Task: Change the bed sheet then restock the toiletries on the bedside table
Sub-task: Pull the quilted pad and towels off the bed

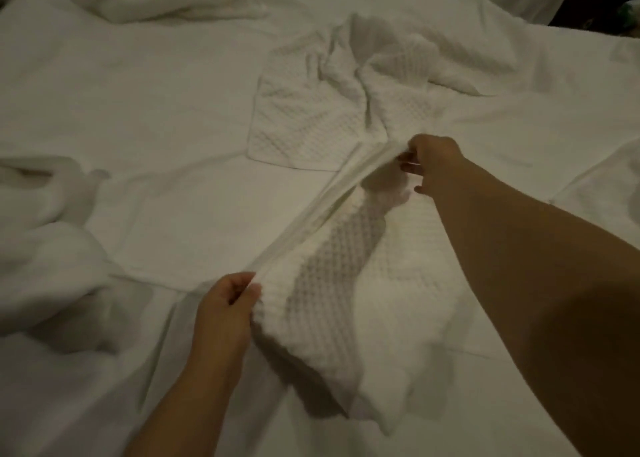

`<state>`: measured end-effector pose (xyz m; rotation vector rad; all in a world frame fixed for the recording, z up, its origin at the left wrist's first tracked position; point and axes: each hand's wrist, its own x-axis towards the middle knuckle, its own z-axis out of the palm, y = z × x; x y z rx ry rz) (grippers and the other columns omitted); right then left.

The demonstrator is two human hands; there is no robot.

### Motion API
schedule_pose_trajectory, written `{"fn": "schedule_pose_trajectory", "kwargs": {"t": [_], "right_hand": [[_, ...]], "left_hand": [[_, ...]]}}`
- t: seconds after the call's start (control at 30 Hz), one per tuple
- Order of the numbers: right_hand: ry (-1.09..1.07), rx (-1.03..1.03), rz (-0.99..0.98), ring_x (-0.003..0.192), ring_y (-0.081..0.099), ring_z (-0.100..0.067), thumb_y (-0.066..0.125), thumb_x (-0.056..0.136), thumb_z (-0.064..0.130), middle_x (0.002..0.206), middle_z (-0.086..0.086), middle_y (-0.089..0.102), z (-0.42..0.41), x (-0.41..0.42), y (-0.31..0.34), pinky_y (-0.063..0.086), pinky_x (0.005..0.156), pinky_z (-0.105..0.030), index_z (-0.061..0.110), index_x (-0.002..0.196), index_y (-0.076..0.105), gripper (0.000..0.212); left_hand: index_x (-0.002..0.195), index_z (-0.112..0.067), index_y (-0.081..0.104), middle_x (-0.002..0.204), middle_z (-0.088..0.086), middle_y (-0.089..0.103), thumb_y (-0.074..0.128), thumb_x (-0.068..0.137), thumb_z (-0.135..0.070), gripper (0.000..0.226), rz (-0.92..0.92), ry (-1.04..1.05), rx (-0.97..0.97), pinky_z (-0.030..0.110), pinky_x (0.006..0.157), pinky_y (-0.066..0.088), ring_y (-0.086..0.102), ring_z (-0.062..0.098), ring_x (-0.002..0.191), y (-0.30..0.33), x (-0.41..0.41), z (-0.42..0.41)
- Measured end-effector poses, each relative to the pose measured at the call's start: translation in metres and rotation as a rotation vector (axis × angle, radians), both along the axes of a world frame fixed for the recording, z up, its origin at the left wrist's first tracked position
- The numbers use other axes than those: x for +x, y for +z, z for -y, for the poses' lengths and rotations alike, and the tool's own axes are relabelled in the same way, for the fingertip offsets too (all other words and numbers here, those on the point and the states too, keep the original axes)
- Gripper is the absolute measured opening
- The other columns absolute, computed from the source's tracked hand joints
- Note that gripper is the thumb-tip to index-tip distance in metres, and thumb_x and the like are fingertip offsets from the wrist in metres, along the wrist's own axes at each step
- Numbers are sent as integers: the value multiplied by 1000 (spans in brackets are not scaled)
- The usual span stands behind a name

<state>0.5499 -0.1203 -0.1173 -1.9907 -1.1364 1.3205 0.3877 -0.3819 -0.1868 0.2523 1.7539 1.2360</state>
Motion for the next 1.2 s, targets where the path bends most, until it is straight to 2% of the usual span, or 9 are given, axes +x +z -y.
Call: {"fn": "schedule_pose_trajectory", "kwargs": {"t": [0.13,0.27,0.5,0.63,0.73,0.83,1.0,1.13,1.2], "right_hand": [[326,109,398,115,51,-24,49,95,34,134,-13,51,23,-25,-43,37,97,-35,7,135,45,48],[668,307,618,139,27,-22,45,97,38,153,-4,28,84,-16,-56,21,111,-35,17,145,31,54],[842,231,758,146,-6,-11,25,98,48,159,10,-4,151,47,-81,-3,117,-34,33,150,7,57],[723,238,716,146,-5,-12,25,100,44,159,7,-2,147,50,-78,-6,116,-34,28,151,10,55],[534,339,654,146,3,-15,21,96,47,159,2,11,155,50,-68,-1,117,-34,21,148,27,59],[355,433,564,144,15,-19,17,87,52,155,-3,25,178,55,-63,7,116,-32,16,141,42,69],[348,601,513,132,35,-29,22,96,57,142,-18,43,243,52,-72,21,110,-33,11,134,42,63],[337,532,452,140,19,-17,33,86,70,151,-10,22,318,41,-70,12,114,-23,12,144,21,83],[298,517,552,134,31,-21,45,82,64,145,-14,34,342,32,-75,25,110,-27,7,142,26,85]], "left_hand": [[101,-20,55,87,-7,58,57,92,-17,10,-236,-21,-143,28,76,41,56,20,88,-2,-7,-2],[127,-14,47,114,4,56,72,81,-17,52,-354,-299,-199,22,78,35,54,21,101,4,2,-4],[111,-5,58,105,13,62,61,89,-11,23,-638,-437,-220,27,73,34,54,24,92,-10,-10,-7],[117,-2,56,114,25,50,60,82,1,35,-896,-338,-228,48,89,39,47,42,106,0,9,-15],[115,-4,57,116,21,52,57,81,-5,34,-1022,-395,65,45,94,37,45,36,108,21,32,-24],[126,-18,49,128,11,56,39,84,-33,46,-1039,-847,292,34,106,30,39,22,122,16,59,-22],[148,-39,20,157,-14,9,-3,72,-55,81,-1076,-1335,52,34,111,-9,-2,13,146,-18,53,-17],[139,-28,46,152,0,33,10,80,-47,71,-1175,-1282,89,44,114,11,24,22,143,-12,53,-27],[136,-22,51,149,8,37,29,90,-36,52,-1284,-1224,170,48,110,15,27,25,141,-6,54,-34]]}}
